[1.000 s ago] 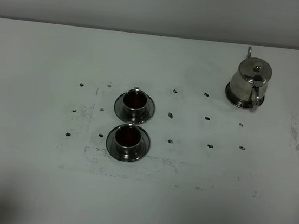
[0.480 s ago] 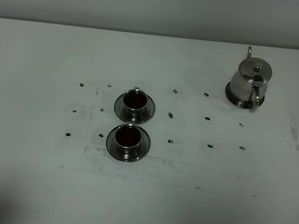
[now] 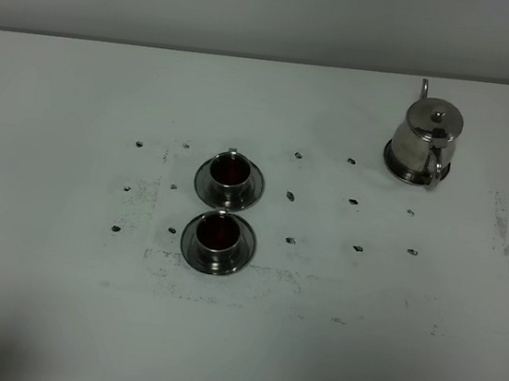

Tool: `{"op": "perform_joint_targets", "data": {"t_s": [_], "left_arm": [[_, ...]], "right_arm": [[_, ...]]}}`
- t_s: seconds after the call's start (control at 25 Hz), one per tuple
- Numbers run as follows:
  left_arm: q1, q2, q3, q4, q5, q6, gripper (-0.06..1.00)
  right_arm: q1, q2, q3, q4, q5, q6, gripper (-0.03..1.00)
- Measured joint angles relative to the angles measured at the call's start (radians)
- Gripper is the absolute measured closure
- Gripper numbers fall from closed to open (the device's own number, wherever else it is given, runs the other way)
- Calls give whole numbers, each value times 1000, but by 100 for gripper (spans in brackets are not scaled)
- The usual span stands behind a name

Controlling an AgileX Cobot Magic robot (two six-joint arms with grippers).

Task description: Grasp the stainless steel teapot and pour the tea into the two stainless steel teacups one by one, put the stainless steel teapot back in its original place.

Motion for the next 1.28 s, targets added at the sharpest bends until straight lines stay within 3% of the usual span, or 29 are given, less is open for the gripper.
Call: {"op": "perform_joint_targets", "data": {"t_s": [1.28], "left_arm": [[0, 0, 0, 0, 0, 0, 46]], "right_arm": [[0, -7, 0, 0, 0, 0, 40]]}}
